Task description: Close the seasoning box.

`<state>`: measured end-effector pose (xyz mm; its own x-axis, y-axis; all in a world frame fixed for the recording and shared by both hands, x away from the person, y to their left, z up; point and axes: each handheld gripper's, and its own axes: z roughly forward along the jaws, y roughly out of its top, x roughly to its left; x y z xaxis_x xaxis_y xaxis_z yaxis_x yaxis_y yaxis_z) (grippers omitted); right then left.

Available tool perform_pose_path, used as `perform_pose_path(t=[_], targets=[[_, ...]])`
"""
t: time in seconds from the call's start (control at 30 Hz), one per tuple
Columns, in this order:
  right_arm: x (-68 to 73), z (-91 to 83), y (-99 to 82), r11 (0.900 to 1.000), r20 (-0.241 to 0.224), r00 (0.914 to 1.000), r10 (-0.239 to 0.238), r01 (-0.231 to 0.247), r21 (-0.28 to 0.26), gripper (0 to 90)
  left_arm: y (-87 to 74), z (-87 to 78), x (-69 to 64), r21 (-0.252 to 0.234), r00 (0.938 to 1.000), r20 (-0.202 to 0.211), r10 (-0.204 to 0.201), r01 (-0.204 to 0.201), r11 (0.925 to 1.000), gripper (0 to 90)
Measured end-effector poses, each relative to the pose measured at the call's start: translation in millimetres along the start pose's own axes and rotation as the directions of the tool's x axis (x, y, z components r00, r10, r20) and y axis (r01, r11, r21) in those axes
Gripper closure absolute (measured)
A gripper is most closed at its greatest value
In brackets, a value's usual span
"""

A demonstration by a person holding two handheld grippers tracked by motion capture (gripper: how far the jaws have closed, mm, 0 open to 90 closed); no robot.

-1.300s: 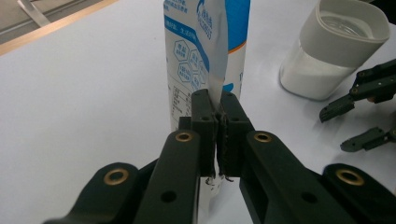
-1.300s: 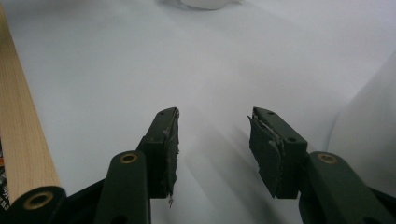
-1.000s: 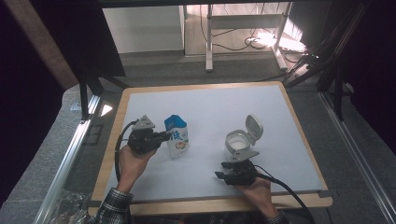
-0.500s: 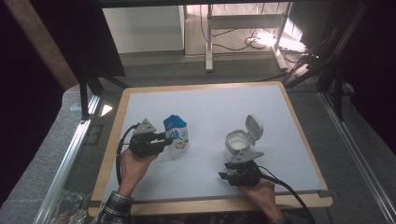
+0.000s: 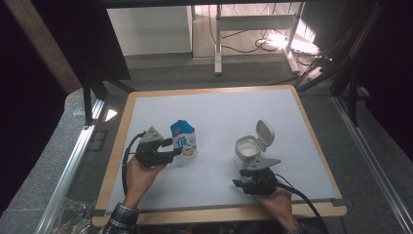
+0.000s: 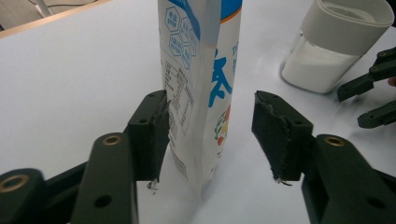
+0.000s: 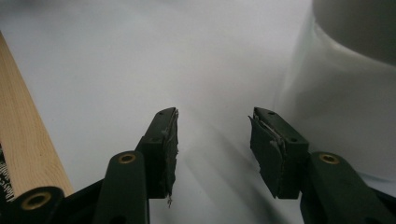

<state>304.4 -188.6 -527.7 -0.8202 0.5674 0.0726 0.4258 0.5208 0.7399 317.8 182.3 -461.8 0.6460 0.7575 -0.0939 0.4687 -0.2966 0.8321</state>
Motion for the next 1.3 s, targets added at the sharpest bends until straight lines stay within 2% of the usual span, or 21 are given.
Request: perform_pose_path(t=[0.23,0.43,0.67,0.83,0.97,1.13,1.3], targets=[[-3.6,-7.4,-4.0,1.0000,0.018,0.9998,0.008,-0.008,0.002,51.5,-7.4,-0.3,-4.2,-0.002,0.9992,-0.041,0.002,-0.002,1.0000,36.2],[-8.1,-13.8,-7.6,0.9997,0.036,0.9991,0.023,-0.023,0.004,51.5,-15.3,-0.5,-4.7,-0.008,0.9981,-0.059,-0.019,0.018,0.9998,29.4],[-13.6,-21.2,-10.8,0.9992,0.054,0.9977,0.041,-0.041,0.000,51.7,-25.2,1.3,-7.3,0.018,0.9954,-0.092,-0.027,0.028,0.9994,19.8],[-17.4,-25.9,-12.1,0.9986,0.065,0.9965,0.052,-0.052,-0.001,52.0,-35.1,4.6,-9.1,0.042,0.9944,-0.101,-0.031,0.035,0.9985,15.9],[-20.2,-28.9,-12.9,0.9980,0.073,0.9953,0.063,-0.063,0.000,52.3,-45.9,8.3,-9.6,0.049,0.9953,-0.086,-0.044,0.049,0.9976,12.0],[-23.0,-32.2,-13.9,0.9980,0.094,0.9936,0.062,-0.063,0.002,54.8,-58.2,11.9,-11.5,0.061,0.9955,-0.082,-0.048,0.053,0.9967,9.1],[-26.5,-36.1,-14.9,0.9978,0.105,0.9922,0.067,-0.066,-0.005,59.1,-69.2,16.4,-12.7,0.097,0.9945,-0.087,-0.058,0.067,0.9930,7.8]])
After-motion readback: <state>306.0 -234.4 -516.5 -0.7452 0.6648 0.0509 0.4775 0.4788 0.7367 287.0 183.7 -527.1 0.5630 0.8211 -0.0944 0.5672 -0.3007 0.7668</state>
